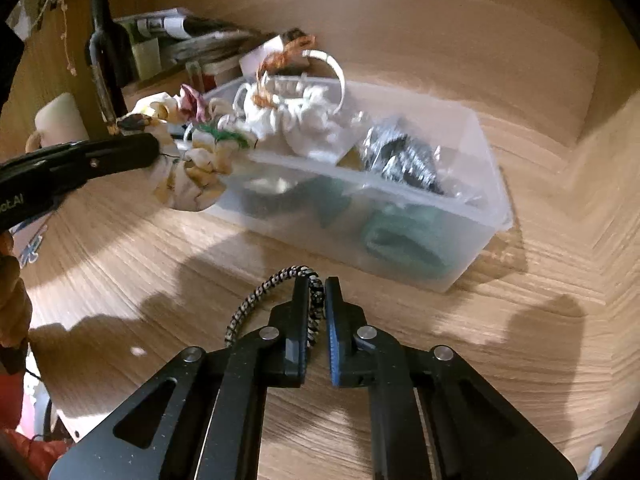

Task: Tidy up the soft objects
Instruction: 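Carry the bracelet into the clear box and open the right tool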

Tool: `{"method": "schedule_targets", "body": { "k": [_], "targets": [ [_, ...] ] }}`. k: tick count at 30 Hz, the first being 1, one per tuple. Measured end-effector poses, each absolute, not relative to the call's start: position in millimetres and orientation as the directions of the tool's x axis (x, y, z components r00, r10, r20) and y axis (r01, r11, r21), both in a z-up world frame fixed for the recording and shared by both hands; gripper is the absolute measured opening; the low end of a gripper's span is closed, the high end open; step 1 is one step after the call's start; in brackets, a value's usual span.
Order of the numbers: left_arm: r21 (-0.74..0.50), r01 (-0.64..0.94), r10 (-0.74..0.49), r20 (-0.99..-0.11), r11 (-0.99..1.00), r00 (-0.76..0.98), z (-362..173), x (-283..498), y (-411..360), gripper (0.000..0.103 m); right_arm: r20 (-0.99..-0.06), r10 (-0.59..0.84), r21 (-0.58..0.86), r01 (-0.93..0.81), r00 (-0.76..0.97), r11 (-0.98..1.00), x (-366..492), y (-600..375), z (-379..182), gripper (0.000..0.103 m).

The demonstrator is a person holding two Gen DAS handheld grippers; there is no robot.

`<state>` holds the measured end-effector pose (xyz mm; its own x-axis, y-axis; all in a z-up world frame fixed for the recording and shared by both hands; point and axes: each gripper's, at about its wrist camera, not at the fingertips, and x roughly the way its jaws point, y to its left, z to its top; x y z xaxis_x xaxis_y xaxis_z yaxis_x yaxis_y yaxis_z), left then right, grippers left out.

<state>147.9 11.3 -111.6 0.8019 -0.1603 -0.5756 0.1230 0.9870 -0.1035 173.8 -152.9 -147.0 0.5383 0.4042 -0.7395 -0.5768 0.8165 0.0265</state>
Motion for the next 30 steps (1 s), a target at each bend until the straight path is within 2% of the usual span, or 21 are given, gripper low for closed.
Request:
{"method": "schedule_targets", "body": {
  "k": [10, 16, 25, 30],
  "targets": [
    [-0.055, 0.07, -0.088, -0.508, 0.996, 0.857, -77, 154, 29, 0.007, -0.687, 0.412, 0.025, -0.547, 0.599, 0.837, 171, -168, -121, 0.007],
    [-0.042, 0.071, -0.083, -0.492, 0.997, 0.867, -67, 167, 31, 0.007, -0.624, 0.429, 0.018, -0.536, 0.654, 0.844, 167, -173, -93, 0.007],
    [-0.091, 0.098, -0.133, -0.574, 0.991, 0.808, -92, 199, 31, 0.007, -0.519, 0.429, 0.018, -0.492, 0.74, 0.87, 181, -182, -53, 0.007],
    [-0.115, 0.096, -0.148, -0.638, 0.989, 0.756, -114, 215, 34, 0.007, -0.517, 0.369, -0.027, -0.446, 0.772, 0.895, 200, -171, -54, 0.007]
  ]
}}
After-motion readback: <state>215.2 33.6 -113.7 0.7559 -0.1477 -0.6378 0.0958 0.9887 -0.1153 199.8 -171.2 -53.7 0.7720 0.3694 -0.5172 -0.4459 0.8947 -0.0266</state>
